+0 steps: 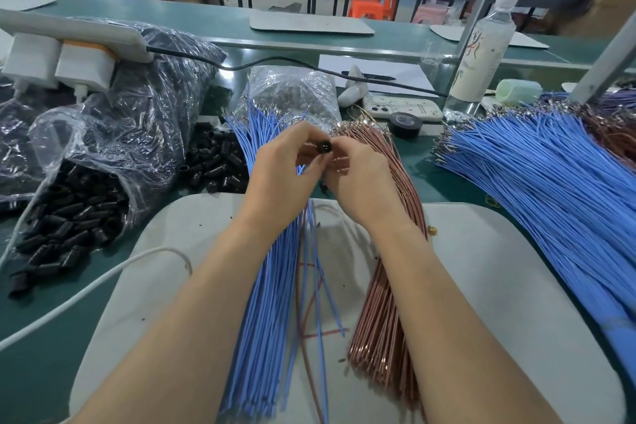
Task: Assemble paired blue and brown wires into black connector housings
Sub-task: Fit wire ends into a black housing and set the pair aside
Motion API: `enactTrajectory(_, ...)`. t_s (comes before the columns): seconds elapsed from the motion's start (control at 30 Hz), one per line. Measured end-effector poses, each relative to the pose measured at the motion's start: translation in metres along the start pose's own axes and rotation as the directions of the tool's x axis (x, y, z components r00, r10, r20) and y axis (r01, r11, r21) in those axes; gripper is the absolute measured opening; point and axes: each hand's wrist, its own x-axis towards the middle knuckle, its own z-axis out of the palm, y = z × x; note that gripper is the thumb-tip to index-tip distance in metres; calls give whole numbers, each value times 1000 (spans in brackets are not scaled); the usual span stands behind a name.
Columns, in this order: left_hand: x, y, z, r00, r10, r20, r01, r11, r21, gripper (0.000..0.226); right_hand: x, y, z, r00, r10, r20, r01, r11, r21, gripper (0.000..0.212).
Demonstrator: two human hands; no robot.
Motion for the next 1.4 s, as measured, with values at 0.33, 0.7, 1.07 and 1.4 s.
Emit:
enactTrajectory(0.33, -1, 6, 2, 996, 83, 14, -83, 995, 48, 11, -2, 5, -3, 993, -70, -99, 62, 995, -80, 15)
enactTrajectory(0.7, -1, 9, 2, 996, 72, 47, -73, 997, 16, 19, -3, 9, -2, 975, -125, -183, 106, 988, -108, 33)
enactTrajectory(1.07, -3, 12, 6, 998, -29, 58, 34, 997, -76, 21, -3, 11, -1, 972, -124, -200, 103, 988, -112, 11)
enactTrajectory(1.4, -1, 10, 3, 998, -59, 26, 61, 993, -105, 19, -3, 8, -1, 966, -159, -206, 146, 986, -74, 10)
